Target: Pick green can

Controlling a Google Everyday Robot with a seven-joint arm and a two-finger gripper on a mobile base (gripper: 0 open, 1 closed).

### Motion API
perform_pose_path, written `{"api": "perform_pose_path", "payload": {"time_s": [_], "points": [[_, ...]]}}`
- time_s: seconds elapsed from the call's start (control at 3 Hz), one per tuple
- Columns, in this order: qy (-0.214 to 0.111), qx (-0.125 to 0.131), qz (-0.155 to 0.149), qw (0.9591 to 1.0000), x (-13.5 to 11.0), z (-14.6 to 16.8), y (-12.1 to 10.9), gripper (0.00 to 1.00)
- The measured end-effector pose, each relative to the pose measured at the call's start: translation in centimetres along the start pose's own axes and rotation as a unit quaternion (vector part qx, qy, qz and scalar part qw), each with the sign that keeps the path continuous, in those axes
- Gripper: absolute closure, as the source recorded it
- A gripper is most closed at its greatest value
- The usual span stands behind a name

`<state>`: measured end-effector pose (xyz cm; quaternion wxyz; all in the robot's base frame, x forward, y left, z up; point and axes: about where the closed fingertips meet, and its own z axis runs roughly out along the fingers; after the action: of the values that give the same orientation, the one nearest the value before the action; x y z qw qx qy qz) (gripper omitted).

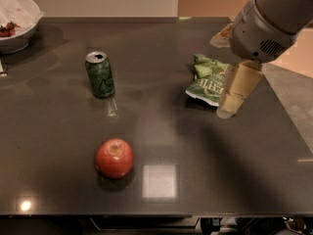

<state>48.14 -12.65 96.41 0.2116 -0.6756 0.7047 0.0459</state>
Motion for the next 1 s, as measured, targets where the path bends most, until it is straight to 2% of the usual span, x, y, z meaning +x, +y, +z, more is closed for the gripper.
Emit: {"api": "perform_pose_path", "payload": {"time_s": [0.33,1.0], "points": [[-0.038,0.006,-0.004,0.9993,-3.2,2.4,-1.8,0.00],[-0.107,0.010,0.024,0.9940,-9.2,7.3,-5.9,0.00]]}}
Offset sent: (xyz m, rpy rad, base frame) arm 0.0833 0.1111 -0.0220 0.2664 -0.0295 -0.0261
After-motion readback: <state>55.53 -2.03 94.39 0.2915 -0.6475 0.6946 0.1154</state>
